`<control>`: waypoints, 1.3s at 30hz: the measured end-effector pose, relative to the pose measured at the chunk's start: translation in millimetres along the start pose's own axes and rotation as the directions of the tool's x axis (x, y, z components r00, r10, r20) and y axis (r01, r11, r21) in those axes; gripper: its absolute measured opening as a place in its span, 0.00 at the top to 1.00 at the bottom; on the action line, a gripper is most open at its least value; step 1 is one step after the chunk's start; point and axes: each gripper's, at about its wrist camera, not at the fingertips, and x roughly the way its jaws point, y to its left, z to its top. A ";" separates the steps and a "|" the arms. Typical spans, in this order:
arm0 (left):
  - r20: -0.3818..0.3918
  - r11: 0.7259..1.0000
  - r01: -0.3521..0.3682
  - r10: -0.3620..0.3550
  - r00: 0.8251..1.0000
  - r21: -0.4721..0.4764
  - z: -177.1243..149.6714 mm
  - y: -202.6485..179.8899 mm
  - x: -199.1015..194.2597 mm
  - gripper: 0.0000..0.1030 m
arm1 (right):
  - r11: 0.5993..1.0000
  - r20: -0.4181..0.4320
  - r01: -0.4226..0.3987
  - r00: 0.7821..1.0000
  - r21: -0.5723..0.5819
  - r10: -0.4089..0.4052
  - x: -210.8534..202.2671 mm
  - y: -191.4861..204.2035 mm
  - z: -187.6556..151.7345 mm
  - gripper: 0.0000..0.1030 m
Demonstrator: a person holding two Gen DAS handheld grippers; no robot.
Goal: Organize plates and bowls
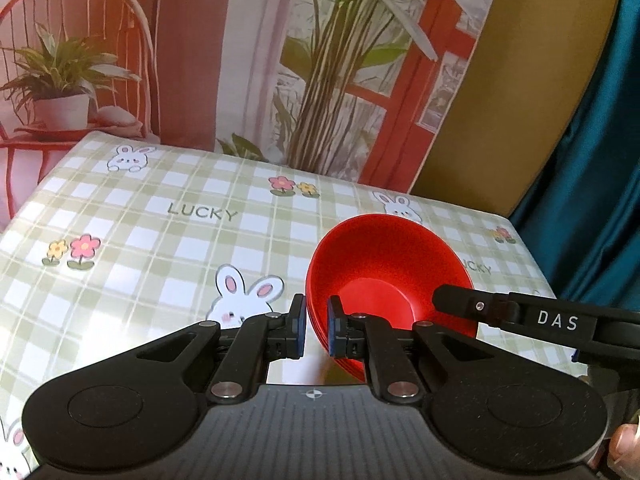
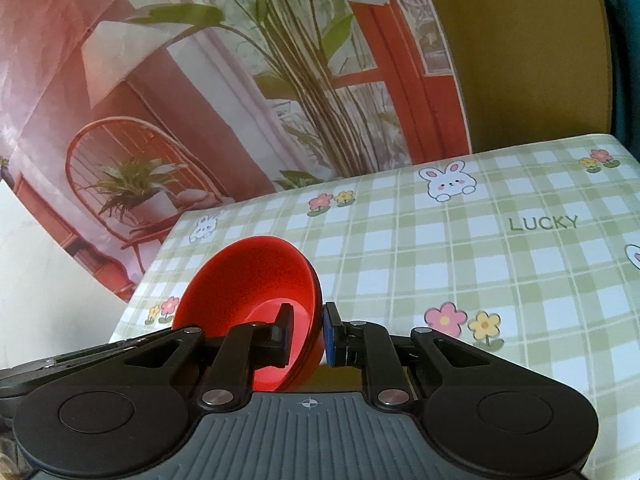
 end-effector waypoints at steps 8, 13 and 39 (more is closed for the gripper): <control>-0.037 0.999 0.053 -0.053 0.998 -0.010 -26.8 -3.1 -7.4 0.88 | 1.000 -0.012 0.029 1.000 0.011 -0.029 -16.6 -9.9 -26.5 0.85; -0.084 0.997 0.074 -0.074 0.994 -0.012 -41.2 -3.4 -2.0 0.87 | 0.998 -0.028 0.054 0.998 0.016 -0.054 -19.3 -18.1 -41.0 0.85; -0.141 0.994 0.080 -0.089 0.986 -0.068 -65.8 5.2 9.6 0.85 | 0.997 -0.069 0.061 0.996 0.043 -0.058 0.2 -32.7 -65.1 0.84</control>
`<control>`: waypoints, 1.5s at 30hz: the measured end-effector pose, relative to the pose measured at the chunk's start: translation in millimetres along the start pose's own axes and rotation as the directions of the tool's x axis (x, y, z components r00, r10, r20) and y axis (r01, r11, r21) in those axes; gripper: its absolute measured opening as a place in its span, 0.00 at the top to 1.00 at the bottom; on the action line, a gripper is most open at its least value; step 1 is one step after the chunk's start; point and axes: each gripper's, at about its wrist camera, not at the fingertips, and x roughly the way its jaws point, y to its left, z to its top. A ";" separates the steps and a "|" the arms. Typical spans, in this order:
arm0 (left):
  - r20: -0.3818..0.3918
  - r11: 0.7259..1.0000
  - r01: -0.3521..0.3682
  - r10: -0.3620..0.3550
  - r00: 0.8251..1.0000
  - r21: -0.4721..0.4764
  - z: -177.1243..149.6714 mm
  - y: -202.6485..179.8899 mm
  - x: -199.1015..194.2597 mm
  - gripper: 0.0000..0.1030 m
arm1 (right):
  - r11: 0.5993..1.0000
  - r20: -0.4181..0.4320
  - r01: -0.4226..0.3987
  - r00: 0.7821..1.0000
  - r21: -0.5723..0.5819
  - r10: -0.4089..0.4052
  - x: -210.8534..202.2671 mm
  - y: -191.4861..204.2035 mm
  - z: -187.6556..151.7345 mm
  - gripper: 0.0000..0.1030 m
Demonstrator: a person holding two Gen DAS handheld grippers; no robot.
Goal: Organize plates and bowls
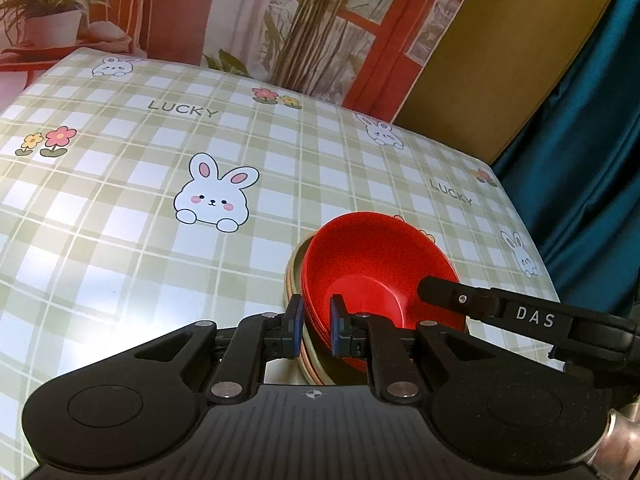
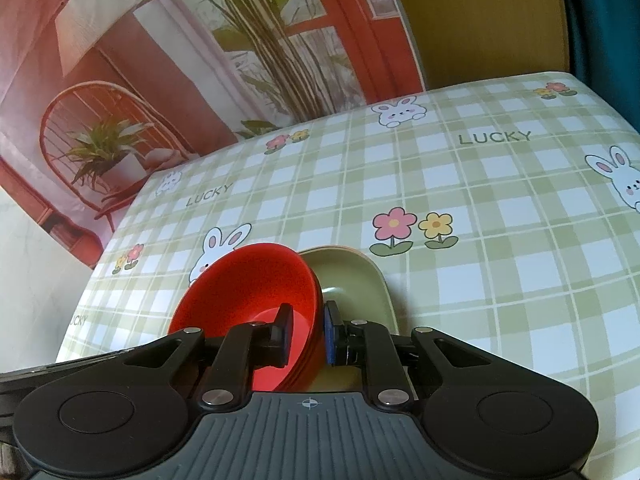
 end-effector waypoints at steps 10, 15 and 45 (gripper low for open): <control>0.032 0.998 -0.036 0.035 0.999 0.045 4.1 -8.0 -4.4 0.82 | 1.000 0.003 -0.015 1.000 0.023 0.015 -0.2 -3.4 -1.3 0.77; 0.093 0.996 -0.062 0.055 0.994 0.071 9.8 -13.7 -25.4 0.62 | 1.000 0.060 -0.001 0.998 -0.011 0.001 -20.3 2.7 7.0 0.67; 0.559 0.955 -0.243 0.110 0.822 0.169 23.2 -82.8 -268.7 0.11 | 0.957 0.481 0.073 0.874 -0.279 0.073 -258.7 88.1 23.0 0.00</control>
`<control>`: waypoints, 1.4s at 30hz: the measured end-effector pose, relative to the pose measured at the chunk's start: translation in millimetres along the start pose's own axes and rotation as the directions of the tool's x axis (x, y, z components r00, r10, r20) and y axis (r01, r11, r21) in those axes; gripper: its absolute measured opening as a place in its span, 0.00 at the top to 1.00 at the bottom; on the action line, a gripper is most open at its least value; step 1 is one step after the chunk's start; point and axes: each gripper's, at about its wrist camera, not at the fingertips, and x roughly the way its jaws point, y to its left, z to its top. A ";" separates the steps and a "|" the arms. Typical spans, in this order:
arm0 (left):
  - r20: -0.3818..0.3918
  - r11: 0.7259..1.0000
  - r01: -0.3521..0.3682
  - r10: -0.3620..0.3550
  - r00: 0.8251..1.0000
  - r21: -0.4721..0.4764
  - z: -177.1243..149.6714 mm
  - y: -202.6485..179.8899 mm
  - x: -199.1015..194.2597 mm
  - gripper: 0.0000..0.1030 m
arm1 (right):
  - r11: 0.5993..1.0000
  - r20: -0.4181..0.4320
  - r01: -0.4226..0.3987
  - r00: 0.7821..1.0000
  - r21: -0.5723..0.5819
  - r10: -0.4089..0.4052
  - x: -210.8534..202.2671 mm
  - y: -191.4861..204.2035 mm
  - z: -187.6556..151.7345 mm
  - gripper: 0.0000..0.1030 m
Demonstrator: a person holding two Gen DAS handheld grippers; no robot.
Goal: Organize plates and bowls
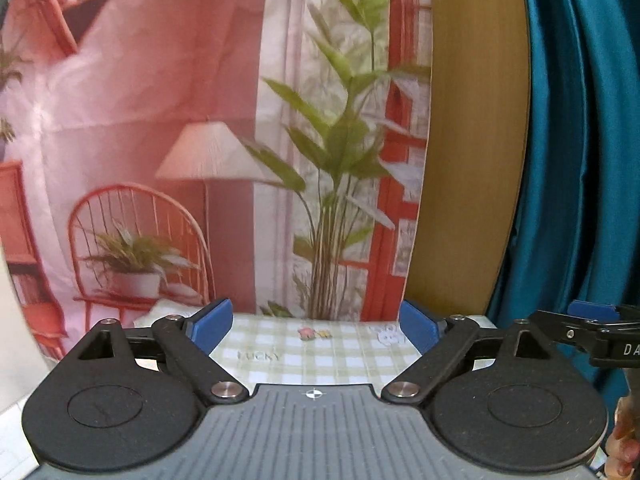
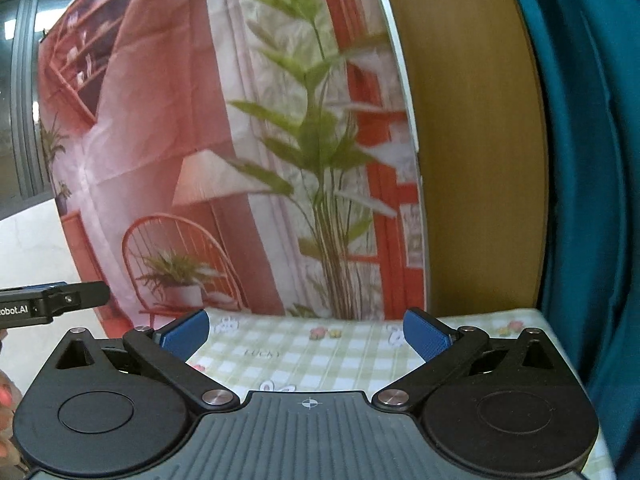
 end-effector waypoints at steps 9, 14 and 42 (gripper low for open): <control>0.103 0.995 -0.068 0.061 0.993 0.068 10.4 -10.5 -42.2 0.10 | 1.000 0.059 0.017 0.998 -0.026 -0.015 -38.2 11.8 13.6 0.00; 0.127 0.994 -0.086 0.078 0.989 0.064 13.3 -13.7 -52.6 0.10 | 0.999 0.077 0.024 0.997 -0.035 -0.021 -45.5 17.8 16.7 0.00; 0.095 0.993 -0.115 0.111 0.989 0.037 10.0 -12.1 -50.4 0.10 | 1.000 0.059 0.022 0.998 -0.018 -0.020 -44.9 19.7 12.4 0.00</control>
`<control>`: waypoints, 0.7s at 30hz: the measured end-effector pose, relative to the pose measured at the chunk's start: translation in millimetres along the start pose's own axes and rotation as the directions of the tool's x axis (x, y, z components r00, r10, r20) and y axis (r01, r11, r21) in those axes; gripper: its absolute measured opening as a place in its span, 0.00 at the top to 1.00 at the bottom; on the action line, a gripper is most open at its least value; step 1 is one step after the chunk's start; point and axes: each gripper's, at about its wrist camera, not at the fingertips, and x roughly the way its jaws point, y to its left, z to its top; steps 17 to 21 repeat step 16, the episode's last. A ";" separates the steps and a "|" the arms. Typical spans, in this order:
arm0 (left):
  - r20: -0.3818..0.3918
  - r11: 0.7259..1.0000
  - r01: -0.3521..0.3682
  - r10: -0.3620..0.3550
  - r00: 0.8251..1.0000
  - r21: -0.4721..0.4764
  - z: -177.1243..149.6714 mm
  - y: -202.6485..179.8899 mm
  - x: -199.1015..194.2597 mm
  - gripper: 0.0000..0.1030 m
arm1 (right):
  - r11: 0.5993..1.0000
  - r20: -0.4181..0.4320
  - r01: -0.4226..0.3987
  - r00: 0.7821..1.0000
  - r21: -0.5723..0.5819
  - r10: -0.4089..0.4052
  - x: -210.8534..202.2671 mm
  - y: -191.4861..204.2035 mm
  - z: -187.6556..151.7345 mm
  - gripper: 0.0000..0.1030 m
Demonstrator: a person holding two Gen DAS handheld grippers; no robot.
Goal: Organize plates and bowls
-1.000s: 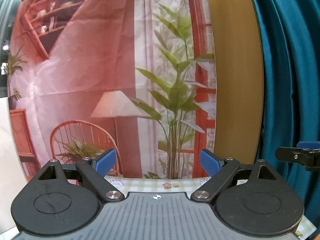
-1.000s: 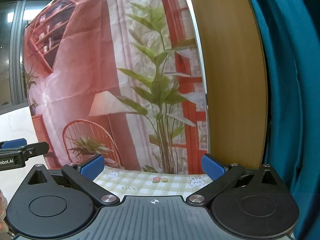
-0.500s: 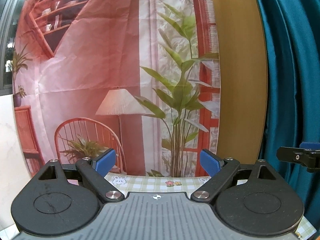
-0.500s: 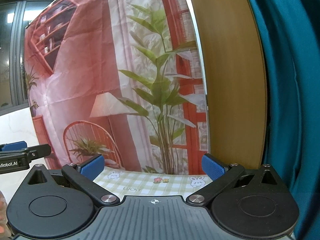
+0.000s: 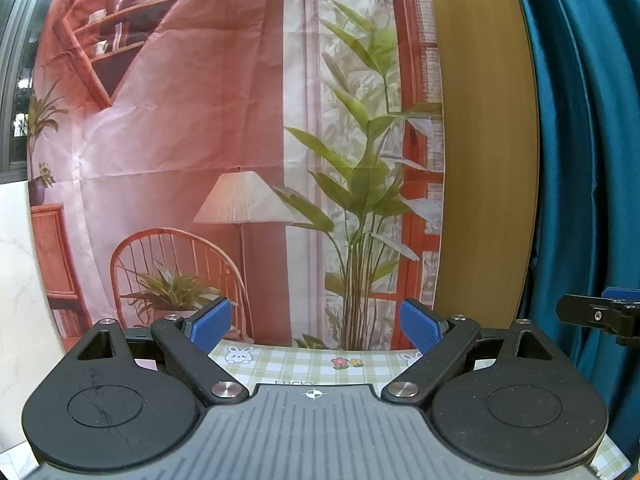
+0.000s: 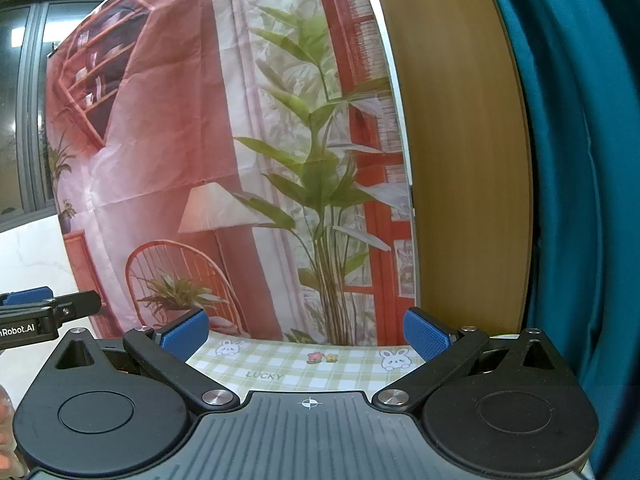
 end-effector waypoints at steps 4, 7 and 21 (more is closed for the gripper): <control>-0.002 1.000 -0.003 0.003 1.000 0.000 -0.8 -0.2 -0.4 0.10 | 1.000 -0.003 0.001 1.000 0.002 -0.001 0.9 -1.5 0.2 0.00; -0.005 1.000 -0.005 0.005 1.000 -0.001 -0.8 0.0 0.2 0.10 | 1.000 -0.004 0.003 1.000 0.003 -0.003 1.0 -2.0 -0.1 0.00; -0.014 1.000 -0.009 0.009 1.000 -0.005 -1.4 0.4 1.9 0.10 | 1.000 -0.009 0.012 1.000 0.008 -0.011 3.2 -3.9 -1.7 0.00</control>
